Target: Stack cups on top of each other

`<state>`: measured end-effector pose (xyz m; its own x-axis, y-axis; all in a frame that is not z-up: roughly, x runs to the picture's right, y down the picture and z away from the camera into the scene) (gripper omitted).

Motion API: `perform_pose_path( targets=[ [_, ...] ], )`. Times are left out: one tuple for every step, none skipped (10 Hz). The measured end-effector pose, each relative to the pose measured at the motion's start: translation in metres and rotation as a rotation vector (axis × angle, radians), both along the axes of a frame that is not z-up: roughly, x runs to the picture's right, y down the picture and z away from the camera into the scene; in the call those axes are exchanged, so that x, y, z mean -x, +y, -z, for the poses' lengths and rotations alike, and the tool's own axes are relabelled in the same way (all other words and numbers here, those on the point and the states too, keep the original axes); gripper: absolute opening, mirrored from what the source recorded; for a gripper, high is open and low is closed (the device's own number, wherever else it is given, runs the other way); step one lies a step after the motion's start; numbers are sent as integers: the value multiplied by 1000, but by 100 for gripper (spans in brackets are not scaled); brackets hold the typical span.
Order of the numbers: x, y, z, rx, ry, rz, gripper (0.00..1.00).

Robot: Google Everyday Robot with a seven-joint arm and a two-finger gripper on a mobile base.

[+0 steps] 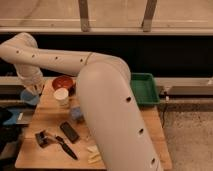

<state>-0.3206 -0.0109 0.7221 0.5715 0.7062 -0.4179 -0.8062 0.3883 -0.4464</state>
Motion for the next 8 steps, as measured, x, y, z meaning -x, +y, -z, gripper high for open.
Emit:
perform_pose_path(
  targets=[
    [-12,-15,-9,-8,5,-29,0],
    [-25,-30,-20,-8,-2,-79,0],
    [-34,-38,-30,-5,-5,-119,0],
    [-49,-47,-44,0,-1,-181,0],
    [-60,-49,-54,7,15,-229,0],
    [-70,-45,-62,18,37,-265,0],
    [-76,-39,-66,29,51,-285,0],
    [-85,-30,-72,47,66,-304,5]
  ],
)
